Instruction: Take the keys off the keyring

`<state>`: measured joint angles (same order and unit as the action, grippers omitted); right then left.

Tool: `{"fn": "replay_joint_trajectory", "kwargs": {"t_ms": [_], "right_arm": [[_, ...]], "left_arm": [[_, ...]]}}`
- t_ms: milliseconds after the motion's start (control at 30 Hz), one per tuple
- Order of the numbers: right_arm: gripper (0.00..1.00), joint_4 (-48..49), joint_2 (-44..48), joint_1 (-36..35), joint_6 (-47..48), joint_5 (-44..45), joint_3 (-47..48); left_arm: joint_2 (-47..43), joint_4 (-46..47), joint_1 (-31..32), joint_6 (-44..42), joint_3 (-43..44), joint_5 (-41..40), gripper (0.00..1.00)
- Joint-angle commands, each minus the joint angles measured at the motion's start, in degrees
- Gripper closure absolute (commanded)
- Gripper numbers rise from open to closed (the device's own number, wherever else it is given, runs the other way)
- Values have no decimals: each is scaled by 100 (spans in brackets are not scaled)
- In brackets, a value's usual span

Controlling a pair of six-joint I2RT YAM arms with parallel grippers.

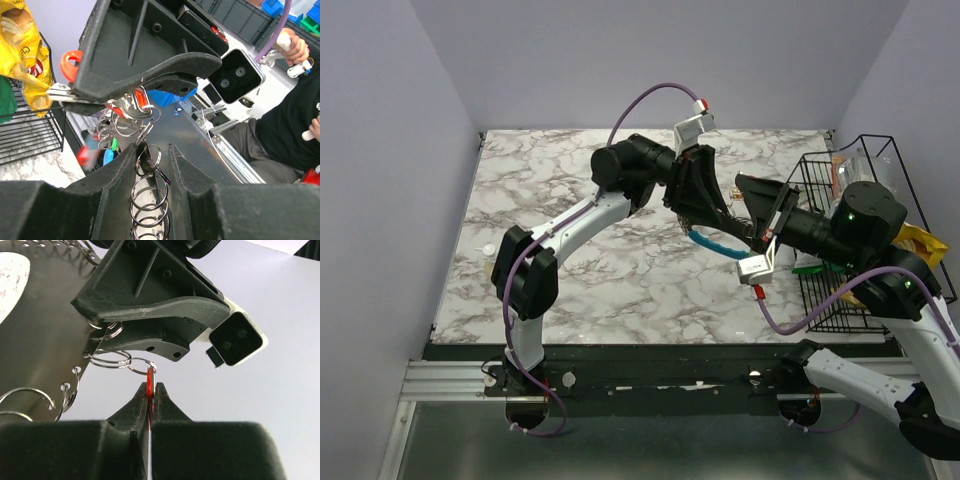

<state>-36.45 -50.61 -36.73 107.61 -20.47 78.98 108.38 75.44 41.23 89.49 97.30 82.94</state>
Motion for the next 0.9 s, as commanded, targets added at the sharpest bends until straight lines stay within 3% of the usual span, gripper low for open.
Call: {"fn": "replay_joint_trajectory", "kwargs": {"t_ms": [0, 133, 167, 267, 367, 467, 500, 567, 667, 800, 867], "right_arm": [[99, 358, 148, 8, -21, 17, -111], [99, 358, 139, 8, -12, 43, -111], [99, 358, 130, 8, -4, 34, -111], [99, 357, 139, 8, 23, 8, -128], [99, 349, 157, 8, 40, 17, -172], [99, 349, 174, 8, 58, 8, -225], [99, 384, 174, 8, 41, -10, -225], [99, 410, 174, 8, 14, -18, -225], [99, 472, 148, 8, -21, 17, -216], [99, 638, 139, 8, -161, 69, -172], [99, 639, 192, 8, -188, 96, -216]], "left_arm": [[-10, 2115, -45, 200, 228, -208, 66], [52, 2115, -45, 244, 246, -208, 84], [52, 2115, -45, 253, 246, -190, 92], [69, 2072, -63, 253, 211, -286, 99], [-9, 1747, -115, 87, 71, -444, 100], [-342, 800, -212, -904, -333, -638, 100], [-457, -4, -264, -1795, -447, -734, 100], [-739, -729, -309, -2478, -677, -814, 100], [-730, -820, -397, -2384, -712, -884, 100], [-1037, -2178, -607, -3358, -896, -1191, 100], [-1161, -2218, -792, -3342, -1019, -1419, 100]]}}
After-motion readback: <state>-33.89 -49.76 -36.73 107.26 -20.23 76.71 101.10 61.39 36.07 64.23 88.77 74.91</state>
